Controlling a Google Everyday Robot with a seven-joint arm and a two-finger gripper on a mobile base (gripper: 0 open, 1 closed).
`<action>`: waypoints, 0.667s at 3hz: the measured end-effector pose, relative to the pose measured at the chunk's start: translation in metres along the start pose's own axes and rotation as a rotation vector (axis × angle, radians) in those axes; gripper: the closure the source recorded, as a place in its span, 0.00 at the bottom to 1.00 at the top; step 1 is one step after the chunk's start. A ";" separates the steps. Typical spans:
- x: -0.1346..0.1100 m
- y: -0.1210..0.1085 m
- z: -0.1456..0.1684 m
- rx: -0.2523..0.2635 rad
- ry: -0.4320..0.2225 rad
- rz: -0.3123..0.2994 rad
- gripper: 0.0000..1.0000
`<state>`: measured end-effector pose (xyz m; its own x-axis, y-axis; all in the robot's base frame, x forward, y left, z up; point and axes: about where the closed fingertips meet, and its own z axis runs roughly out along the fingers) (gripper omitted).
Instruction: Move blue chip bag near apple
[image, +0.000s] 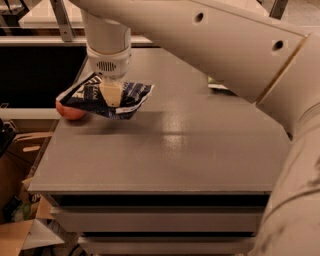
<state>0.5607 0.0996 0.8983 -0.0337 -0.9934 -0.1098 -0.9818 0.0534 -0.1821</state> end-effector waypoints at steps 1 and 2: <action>0.001 -0.005 0.001 -0.005 0.000 0.000 0.13; 0.002 -0.009 0.002 -0.013 0.000 -0.003 0.00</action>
Offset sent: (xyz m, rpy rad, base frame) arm 0.0112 -0.0078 -0.0005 -0.0158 0.0362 0.0066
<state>0.5698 0.0975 0.8983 -0.0307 -0.9935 -0.1092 -0.9842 0.0491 -0.1700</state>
